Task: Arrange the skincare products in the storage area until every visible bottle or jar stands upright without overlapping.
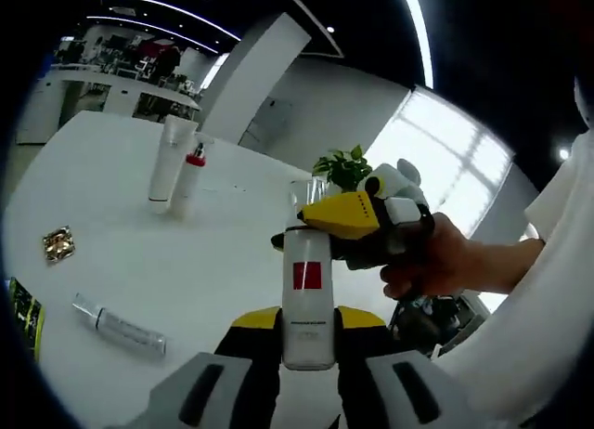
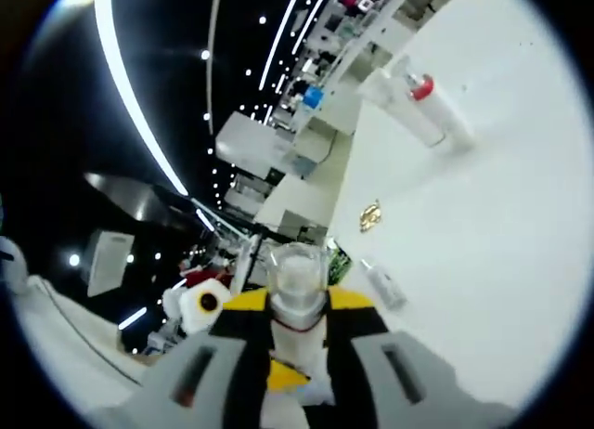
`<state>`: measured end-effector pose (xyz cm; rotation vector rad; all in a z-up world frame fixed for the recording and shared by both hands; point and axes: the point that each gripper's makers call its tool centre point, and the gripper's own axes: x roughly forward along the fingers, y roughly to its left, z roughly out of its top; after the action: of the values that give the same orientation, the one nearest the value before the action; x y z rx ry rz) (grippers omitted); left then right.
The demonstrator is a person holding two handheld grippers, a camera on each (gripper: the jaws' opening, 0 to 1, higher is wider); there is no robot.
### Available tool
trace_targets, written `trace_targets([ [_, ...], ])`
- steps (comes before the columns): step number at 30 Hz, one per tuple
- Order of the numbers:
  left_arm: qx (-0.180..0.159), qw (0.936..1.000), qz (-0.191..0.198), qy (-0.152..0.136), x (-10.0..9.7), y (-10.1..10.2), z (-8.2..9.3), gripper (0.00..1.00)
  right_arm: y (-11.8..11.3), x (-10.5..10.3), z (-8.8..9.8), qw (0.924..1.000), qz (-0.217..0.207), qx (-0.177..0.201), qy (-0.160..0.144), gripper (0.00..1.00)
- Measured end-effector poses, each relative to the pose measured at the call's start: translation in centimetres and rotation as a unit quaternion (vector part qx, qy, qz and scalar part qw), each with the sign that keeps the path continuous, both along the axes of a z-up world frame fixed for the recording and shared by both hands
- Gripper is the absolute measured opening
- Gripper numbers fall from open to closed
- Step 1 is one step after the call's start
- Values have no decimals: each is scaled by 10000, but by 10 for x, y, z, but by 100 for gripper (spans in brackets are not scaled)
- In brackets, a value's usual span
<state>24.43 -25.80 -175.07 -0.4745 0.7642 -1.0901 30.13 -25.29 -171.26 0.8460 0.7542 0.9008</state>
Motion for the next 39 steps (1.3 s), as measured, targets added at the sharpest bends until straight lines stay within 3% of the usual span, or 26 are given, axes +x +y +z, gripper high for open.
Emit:
trace_targets([
  [4, -528, 9980, -279, 189, -9, -4, 13, 26, 7, -10, 14, 9984, 417, 349, -161, 20],
  [5, -796, 9953, -412, 375, -14, -5, 19, 27, 8, -14, 18, 9968, 623, 398, -290, 20],
  [9, -1159, 9896, -607, 602, -21, -7, 25, 28, 12, -24, 27, 9920, 1050, 495, -499, 20],
  [11, -1479, 9831, -733, 786, -26, -9, 34, 28, 12, -26, 34, 9897, 1148, 610, -592, 20],
  [12, -1699, 9785, -817, 835, -29, -11, 41, 28, 12, -32, 42, 9855, 1342, 814, -647, 20],
  [13, -1933, 9709, -935, 1058, -33, -12, 48, 27, 11, -33, 45, 9843, 1376, 873, -677, 20],
  [14, -1992, 9687, -976, 1111, -35, -12, 49, 27, 11, -36, 50, 9819, 1464, 955, -735, 20],
  [15, -2173, 9625, -1080, 1211, -37, -13, 54, 27, 11, -38, 52, 9807, 1513, 998, -737, 20],
  [17, -2316, 9548, -1231, 1397, -43, -14, 59, 27, 11, -41, 56, 9779, 1611, 1053, -814, 20],
  [19, -2355, 9517, -1387, 1401, -47, -16, 61, 26, 13, -45, 59, 9753, 1722, 1117, -820, 20],
  [22, -2288, 9563, -1396, 1166, -47, -17, 61, 25, 13, -45, 59, 9748, 1740, 1120, -835, 20],
  [23, -2232, 9628, -1183, 964, -40, -16, 58, 25, 13, -41, 59, 9763, 1635, 1064, -937, 20],
  [27, -2134, 9696, -975, 693, -33, -14, 57, 24, 12, -34, 58, 9789, 1483, 1034, -947, 20],
  [31, -1792, 9802, -740, 412, -23, -11, 48, 23, 15, -26, 53, 9834, 1311, 788, -975, 20],
  [32, -1603, 9852, -521, 306, -14, -8, 41, 23, 13, -17, 45, 9885, 1087, 541, -898, 19],
  [34, -1423, 9889, -356, 239, -8, -6, 37, 23, 14, -11, 40, 9927, 897, 425, -688, 20],
  [36, -1097, 9937, -230, 62, -2, -4, 30, 23, 15, -7, 38, 9928, 779, 141, -904, 23],
  [39, -1064, 9942, -170, -7, 0, -7, 31, 23, 16, -5, 38, 9933, 645, -23, -955, 24],
])
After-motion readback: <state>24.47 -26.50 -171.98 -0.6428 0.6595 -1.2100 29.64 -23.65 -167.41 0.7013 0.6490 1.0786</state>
